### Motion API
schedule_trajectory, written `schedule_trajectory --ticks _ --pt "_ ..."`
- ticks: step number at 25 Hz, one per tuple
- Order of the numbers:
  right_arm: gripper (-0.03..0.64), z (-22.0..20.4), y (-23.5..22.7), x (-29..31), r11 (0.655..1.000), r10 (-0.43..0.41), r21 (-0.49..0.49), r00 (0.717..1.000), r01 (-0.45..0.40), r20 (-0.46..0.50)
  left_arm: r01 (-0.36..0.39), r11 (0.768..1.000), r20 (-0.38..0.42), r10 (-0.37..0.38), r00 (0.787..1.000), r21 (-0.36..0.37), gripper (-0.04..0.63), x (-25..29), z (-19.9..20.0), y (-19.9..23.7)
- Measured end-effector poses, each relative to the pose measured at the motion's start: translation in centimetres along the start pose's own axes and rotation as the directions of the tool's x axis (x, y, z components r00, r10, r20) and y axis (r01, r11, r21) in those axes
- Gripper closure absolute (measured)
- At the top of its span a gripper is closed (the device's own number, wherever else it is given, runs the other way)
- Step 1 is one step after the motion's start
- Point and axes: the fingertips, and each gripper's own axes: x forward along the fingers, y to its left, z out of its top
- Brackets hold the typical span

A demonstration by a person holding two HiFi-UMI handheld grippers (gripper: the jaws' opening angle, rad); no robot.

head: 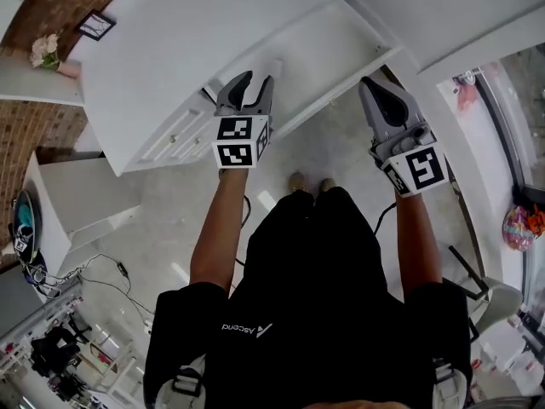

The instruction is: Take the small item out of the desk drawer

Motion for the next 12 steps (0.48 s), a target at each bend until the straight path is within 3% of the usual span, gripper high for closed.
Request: schedule_trajectory --ticks 6,12 --pt "0.617 -2.2 -2.9 4.0 0.999 0.029 0.015 0.999 -0.029 -0.042 -0.002 1.0 -0.13 -0.002 0.991 -0.024 0.443 6.7 -3.0 1.9" --pt "0.617 -5.4 -5.7 7.4 0.995 0.091 0.039 0.992 -0.089 -0.083 -0.018 0.999 -0.284 0.007 0.959 -0.037 0.443 13.0 -7.4 3.2"
